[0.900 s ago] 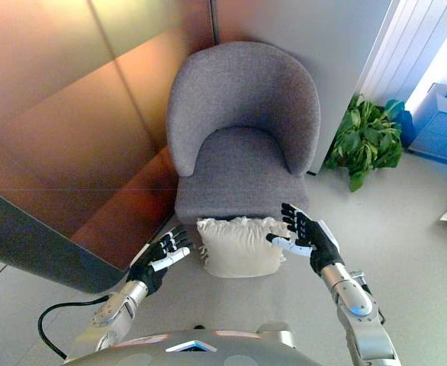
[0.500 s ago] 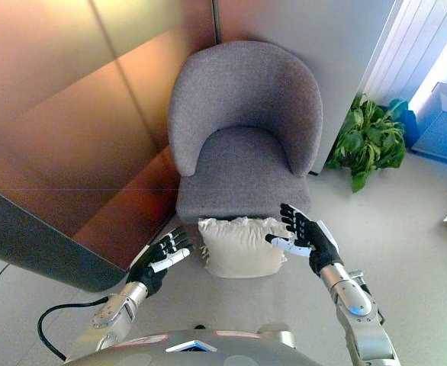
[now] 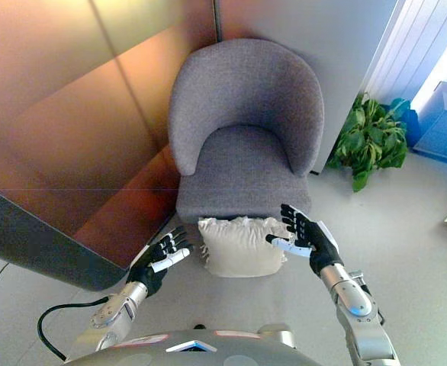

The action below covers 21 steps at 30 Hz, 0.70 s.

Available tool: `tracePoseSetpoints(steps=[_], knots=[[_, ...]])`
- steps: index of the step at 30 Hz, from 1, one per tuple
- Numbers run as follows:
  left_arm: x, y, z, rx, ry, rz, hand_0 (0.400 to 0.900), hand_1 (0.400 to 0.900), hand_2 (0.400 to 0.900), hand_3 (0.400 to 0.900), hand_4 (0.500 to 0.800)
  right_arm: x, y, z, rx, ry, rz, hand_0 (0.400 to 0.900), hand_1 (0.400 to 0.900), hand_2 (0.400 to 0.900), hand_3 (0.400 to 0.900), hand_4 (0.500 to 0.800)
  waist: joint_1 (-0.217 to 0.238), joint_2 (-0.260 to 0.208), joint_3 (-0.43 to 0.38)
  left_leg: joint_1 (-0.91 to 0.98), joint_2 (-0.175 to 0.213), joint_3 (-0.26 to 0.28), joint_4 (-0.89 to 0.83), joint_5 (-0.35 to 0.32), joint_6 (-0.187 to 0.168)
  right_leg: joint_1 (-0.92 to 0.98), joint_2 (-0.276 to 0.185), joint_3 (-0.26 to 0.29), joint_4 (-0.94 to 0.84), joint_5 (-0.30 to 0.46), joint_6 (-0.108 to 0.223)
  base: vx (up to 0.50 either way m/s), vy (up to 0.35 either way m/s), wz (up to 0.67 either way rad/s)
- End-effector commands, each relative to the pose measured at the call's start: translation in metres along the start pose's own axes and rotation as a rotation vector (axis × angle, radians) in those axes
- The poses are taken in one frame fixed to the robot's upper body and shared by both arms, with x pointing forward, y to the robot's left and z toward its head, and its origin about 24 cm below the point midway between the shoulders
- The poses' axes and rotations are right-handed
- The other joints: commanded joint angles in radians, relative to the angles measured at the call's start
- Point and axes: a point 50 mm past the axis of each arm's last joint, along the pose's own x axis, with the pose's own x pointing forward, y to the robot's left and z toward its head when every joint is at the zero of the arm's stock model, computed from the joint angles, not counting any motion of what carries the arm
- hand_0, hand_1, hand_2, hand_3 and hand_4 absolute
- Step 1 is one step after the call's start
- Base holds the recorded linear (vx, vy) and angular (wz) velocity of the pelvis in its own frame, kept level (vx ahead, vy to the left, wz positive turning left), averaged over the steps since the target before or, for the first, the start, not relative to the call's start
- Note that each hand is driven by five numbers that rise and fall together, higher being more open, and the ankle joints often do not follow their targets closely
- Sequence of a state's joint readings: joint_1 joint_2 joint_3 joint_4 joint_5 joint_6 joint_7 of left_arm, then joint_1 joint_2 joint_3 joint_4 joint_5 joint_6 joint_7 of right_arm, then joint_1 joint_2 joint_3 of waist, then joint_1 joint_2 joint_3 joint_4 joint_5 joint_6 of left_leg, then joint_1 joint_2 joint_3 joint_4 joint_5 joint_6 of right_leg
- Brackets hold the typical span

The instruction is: Pick up the pillow and put it on the sofa.

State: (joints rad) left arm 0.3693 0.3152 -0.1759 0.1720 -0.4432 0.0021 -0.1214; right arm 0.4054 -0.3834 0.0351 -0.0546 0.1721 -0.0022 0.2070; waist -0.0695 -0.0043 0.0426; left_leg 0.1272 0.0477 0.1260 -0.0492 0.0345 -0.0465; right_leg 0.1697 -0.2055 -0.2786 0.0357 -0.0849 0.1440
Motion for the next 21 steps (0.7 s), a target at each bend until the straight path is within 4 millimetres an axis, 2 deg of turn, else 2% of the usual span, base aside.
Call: tracePoseSetpoints(steps=[1,9,11,14,15,16,17,18,21], knots=[[0.004,0.009,0.054,0.083,-0.241,0.002,0.9,0.9,0.9,0.9,0.8,0.01,-0.014,0.039,-0.046,-0.198,-0.024,0.9,0.9,0.9,0.9,0.8,0.019,-0.034,-0.012,-0.011,0.024,0.002,0.101,-0.102,0.009,-0.036,0.026,-0.003,-0.048,0.083,-0.018,-0.01,-0.048,0.04],[0.006,0.012,0.059,0.076,-0.263,0.023,0.9,0.9,0.9,0.9,0.8,0.012,-0.016,0.044,-0.035,-0.223,-0.031,0.9,0.9,0.9,0.9,0.8,0.022,-0.03,0.015,-0.043,0.059,-0.015,0.136,-0.095,-0.01,-0.05,0.053,-0.002,-0.032,0.062,-0.039,-0.01,-0.086,0.06],[0.008,0.01,0.061,0.068,-0.265,0.014,0.9,0.9,0.9,0.9,0.8,0.013,-0.016,0.047,-0.026,-0.24,-0.032,0.9,0.9,0.9,0.9,0.8,0.025,-0.032,0.03,-0.065,0.085,-0.032,0.185,-0.1,-0.023,-0.052,0.078,0.005,-0.023,0.045,-0.057,0.02,-0.191,0.07],[0.01,0.007,0.064,0.055,-0.277,0.003,0.9,0.9,0.9,0.9,0.8,0.016,-0.016,0.052,-0.015,-0.264,-0.031,0.9,0.9,0.9,0.9,0.8,0.037,-0.036,0.063,-0.133,0.115,-0.064,0.385,-0.074,-0.036,-0.034,0.111,0.016,-0.016,0.025,-0.092,0.02,-0.202,-0.01],[0.011,0.006,0.064,0.049,-0.279,-0.002,0.9,0.9,0.9,0.9,0.8,0.017,-0.016,0.054,-0.018,-0.27,-0.034,0.9,0.9,0.9,0.9,0.8,0.046,-0.032,0.086,-0.182,0.124,-0.082,0.519,-0.057,-0.035,-0.017,0.126,0.018,-0.014,0.017,-0.11,-0.01,-0.131,0.0],[0.011,0.006,0.064,0.049,-0.28,-0.002,0.9,0.9,0.9,0.9,0.8,0.017,-0.016,0.054,-0.018,-0.271,-0.035,0.9,0.9,0.9,0.9,0.8,0.042,-0.033,0.082,-0.192,0.122,-0.086,0.522,-0.054,-0.034,-0.023,0.125,0.013,-0.015,0.02,-0.11,0.01,-0.144,-0.04],[0.012,0.004,0.065,0.038,-0.281,-0.011,0.9,0.9,0.9,0.9,0.8,0.019,-0.017,0.056,-0.026,-0.274,-0.038,0.9,0.9,0.9,0.9,0.8,0.062,-0.035,0.108,-0.257,0.11,-0.105,0.672,-0.006,-0.023,0.006,0.134,0.009,-0.022,0.007,-0.132,0.04,-0.089,-0.03],[0.012,0.003,0.065,0.033,-0.284,-0.012,0.9,0.9,0.9,0.9,0.8,0.019,-0.018,0.056,-0.032,-0.274,-0.041,0.9,0.9,0.9,0.9,0.8,0.066,-0.034,0.113,-0.285,0.102,-0.117,0.695,0.012,-0.022,0.019,0.135,0.004,-0.031,0.002,-0.134,0.08,-0.087,-0.03],[0.014,0.003,0.067,0.016,-0.294,0.003,0.9,0.9,0.9,0.9,0.8,0.022,-0.02,0.061,-0.032,-0.293,-0.064,0.9,0.9,0.9,0.9,0.8,0.073,-0.03,0.116,-0.367,0.091,-0.088,0.58,0.01,-0.029,0.042,0.132,-0.005,-0.059,-0.008,-0.119,0.13,0.022,0.04]])
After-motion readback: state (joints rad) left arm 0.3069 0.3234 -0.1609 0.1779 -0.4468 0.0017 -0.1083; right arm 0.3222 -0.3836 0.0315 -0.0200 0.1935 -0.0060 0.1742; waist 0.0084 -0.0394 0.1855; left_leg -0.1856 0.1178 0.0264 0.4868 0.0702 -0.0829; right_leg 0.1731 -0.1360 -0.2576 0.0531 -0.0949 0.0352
